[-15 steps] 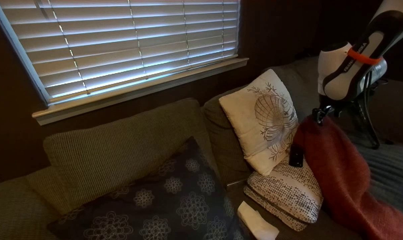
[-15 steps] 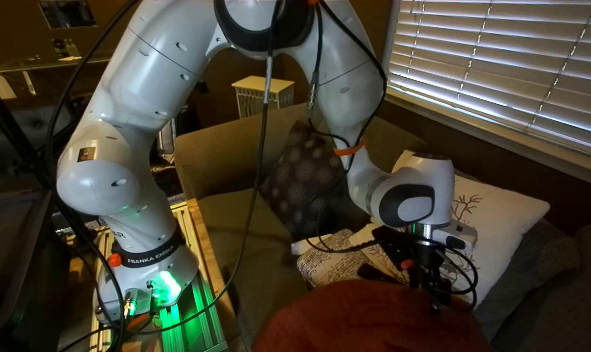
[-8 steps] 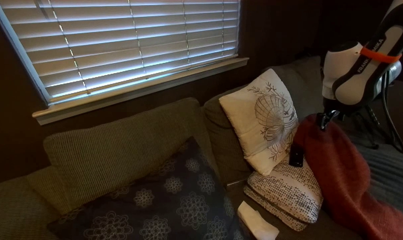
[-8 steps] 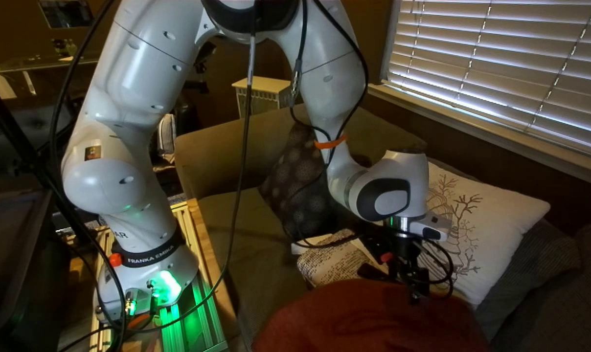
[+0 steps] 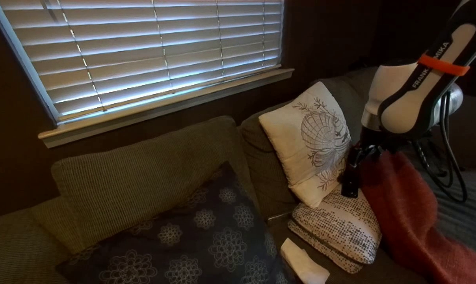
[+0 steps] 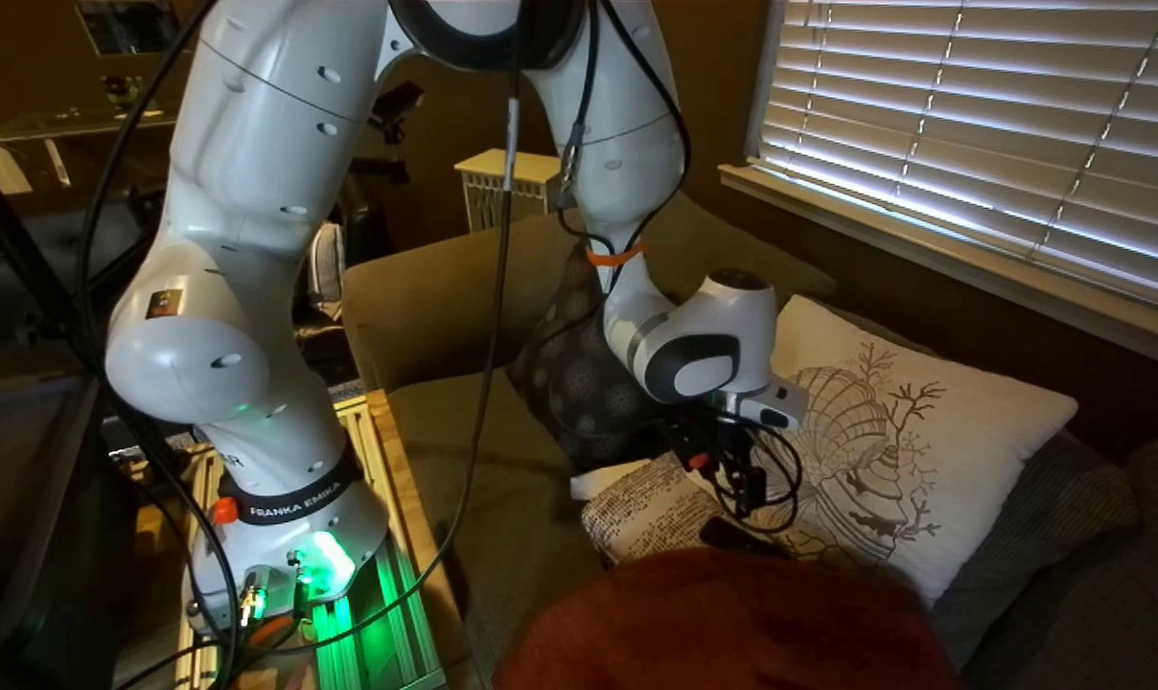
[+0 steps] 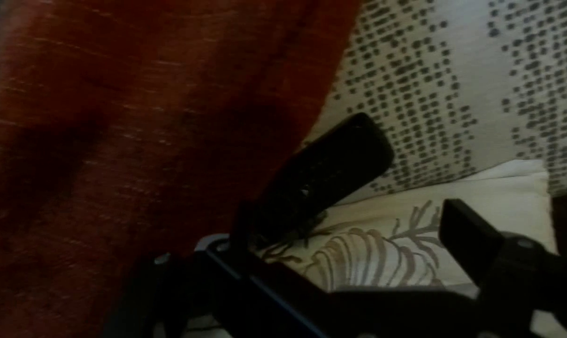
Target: Move the blanket to the right and the remote to the left
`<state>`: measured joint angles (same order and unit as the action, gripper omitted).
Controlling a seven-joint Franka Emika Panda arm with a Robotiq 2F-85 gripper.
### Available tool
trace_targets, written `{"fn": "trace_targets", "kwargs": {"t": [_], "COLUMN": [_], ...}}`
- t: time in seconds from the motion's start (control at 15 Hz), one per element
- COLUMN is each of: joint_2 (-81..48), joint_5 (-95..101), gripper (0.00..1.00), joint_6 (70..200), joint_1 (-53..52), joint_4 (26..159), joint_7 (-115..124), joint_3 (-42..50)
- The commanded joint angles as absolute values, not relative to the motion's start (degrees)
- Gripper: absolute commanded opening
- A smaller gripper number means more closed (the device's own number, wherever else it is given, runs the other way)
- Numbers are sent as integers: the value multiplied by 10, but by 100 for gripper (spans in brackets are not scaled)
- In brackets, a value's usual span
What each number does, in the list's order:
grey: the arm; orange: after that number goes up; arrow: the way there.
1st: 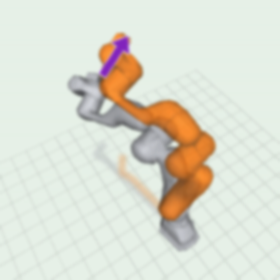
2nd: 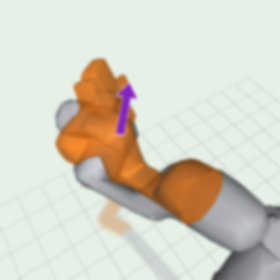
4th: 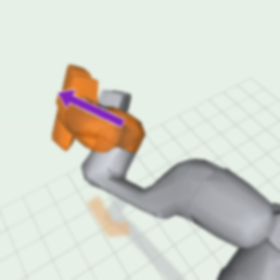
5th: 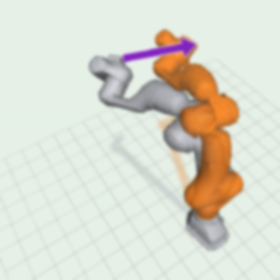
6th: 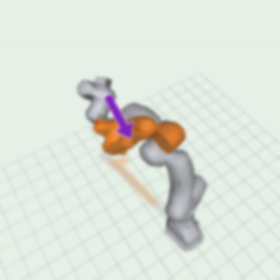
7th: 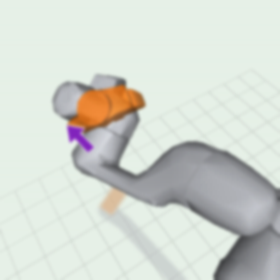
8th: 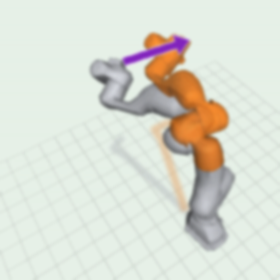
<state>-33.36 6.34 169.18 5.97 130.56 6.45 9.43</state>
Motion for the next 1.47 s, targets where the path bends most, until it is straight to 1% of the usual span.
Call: {"fn": "trace_targets", "kwargs": {"t": [0.0, 0.4, 0.73, 1.13, 1.4], "joint_2": [-353, -415, -476, -537, -569], "joint_5": [6, -40, -61, -85, -96], "gripper": [100, 100, 100, 100, 100], "joint_6": [1685, 1669, 1615, 1587, 1570], "joint_1": [93, 90, 101, 126, 115], "joint_4": [1274, 1203, 1143, 1071, 1026], "joint_7": [45, 75, 88, 87, 115], "joint_3": [40, 53, 64, 48, 57]}}
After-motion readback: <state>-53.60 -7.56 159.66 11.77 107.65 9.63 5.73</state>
